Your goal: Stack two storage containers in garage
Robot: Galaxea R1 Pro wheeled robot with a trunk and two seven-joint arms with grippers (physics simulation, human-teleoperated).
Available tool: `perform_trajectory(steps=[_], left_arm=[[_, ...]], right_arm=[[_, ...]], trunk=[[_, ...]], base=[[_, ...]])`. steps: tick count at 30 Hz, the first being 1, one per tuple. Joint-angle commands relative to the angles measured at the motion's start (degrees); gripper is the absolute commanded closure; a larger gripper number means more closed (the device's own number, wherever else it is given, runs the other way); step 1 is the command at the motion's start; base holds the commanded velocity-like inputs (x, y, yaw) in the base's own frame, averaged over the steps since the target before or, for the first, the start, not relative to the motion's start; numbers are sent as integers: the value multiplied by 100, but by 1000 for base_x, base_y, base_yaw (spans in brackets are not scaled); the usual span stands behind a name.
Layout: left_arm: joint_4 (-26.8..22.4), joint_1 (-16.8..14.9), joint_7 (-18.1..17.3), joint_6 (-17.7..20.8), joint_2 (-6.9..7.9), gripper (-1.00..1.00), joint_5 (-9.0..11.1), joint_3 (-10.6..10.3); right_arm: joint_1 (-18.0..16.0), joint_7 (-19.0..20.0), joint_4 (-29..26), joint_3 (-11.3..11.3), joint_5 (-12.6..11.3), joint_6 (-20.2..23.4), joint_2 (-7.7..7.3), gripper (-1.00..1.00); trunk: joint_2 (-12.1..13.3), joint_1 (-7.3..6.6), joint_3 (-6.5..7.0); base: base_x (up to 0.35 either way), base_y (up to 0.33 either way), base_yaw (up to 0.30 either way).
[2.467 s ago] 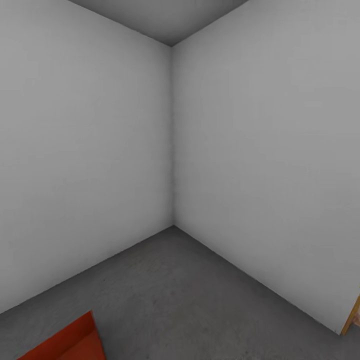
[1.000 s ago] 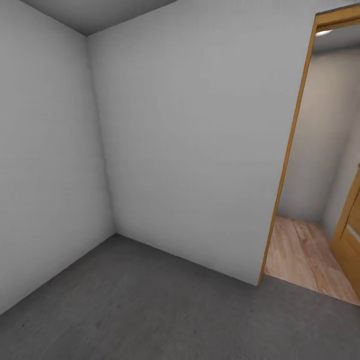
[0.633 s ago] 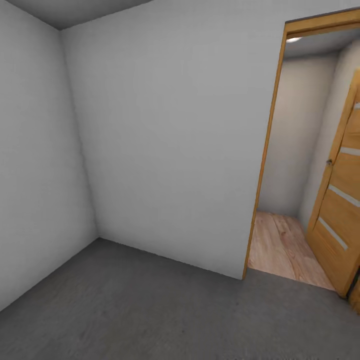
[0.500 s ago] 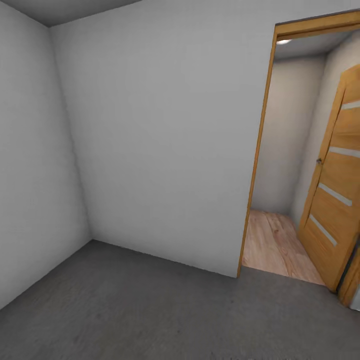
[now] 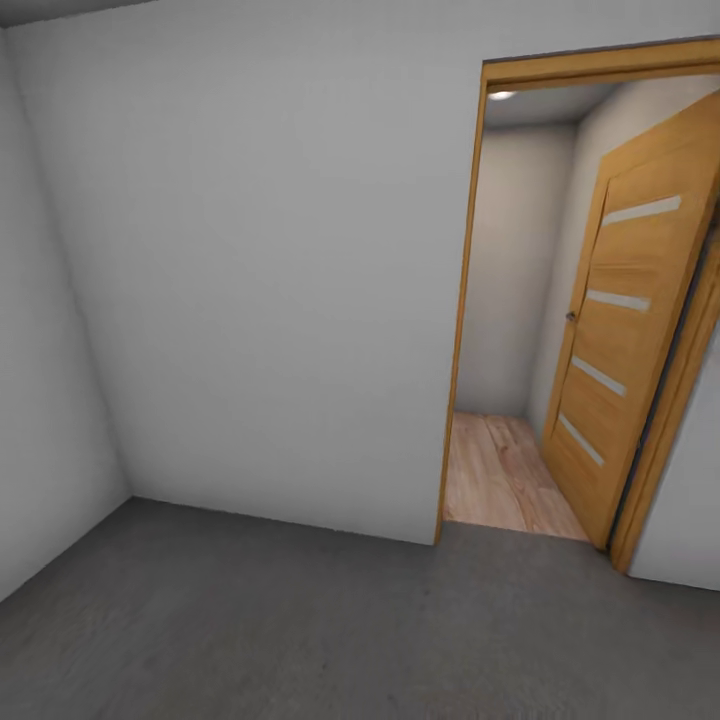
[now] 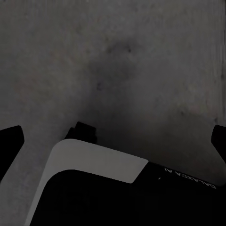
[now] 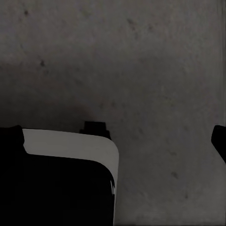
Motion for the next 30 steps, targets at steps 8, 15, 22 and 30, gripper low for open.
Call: perform_trajectory(steps=[8,15,22,30], left_arm=[[0,-3,12,15,1,-100,35,-43],[0,-3,12,15,-12,-100,28,-44],[0,-4,12,16,-46,-100,32,-44],[0,-4,12,15,-55,-100,32,-44]], right_arm=[[-9,-17,20,45,-9,-29,14,-100],[-8,-17,20,44,-11,-48,23,-100],[-9,-17,13,44,-4,-50,18,-100],[-9,-6,12,50,8,-70,46,-100]], trunk=[[-4,0,-6],[-4,0,-6],[-4,0,-8],[-4,0,-20]], base=[[0,0,-287],[0,0,-287],[0,0,-287],[0,0,-287]])
